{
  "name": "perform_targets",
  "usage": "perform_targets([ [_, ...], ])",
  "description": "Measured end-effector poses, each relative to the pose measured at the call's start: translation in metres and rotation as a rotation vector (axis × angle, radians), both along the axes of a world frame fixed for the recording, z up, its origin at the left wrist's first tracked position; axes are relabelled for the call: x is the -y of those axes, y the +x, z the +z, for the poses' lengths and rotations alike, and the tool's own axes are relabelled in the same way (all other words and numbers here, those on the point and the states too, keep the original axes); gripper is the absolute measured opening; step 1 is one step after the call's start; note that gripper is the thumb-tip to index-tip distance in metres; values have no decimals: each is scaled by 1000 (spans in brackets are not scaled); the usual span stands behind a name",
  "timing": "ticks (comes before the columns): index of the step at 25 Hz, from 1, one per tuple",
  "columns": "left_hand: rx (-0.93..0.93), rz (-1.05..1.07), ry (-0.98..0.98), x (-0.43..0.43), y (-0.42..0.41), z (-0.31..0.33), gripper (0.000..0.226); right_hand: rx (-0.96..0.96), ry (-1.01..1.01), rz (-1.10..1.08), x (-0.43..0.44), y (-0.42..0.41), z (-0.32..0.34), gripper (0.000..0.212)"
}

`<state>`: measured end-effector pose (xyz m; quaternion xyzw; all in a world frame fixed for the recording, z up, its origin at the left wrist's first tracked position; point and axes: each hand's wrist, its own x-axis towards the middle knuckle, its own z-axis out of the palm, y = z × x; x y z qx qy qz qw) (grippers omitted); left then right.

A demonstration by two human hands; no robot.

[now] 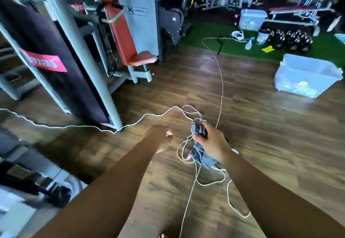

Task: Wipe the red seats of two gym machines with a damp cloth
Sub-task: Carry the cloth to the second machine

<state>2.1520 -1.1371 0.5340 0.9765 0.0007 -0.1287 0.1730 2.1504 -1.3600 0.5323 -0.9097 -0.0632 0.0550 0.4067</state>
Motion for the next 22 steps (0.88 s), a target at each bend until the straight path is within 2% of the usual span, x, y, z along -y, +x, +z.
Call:
perform_targets([
  [5, -9, -24, -15, -38, 136, 1, 28, -7, 0, -41, -39, 132, -7, 54],
  [11, -38, 28, -47, -66, 304, -22, 27, -33, 4, -33, -55, 304, -27, 45],
  [17, -77, 87, -91, -90, 460, -21, 27, -16, -9, -3, -81, 469, -14, 47],
  [22, -56, 80, -100, -127, 604, -32, 26, 3, -27, 10, -119, 613, -17, 41],
])
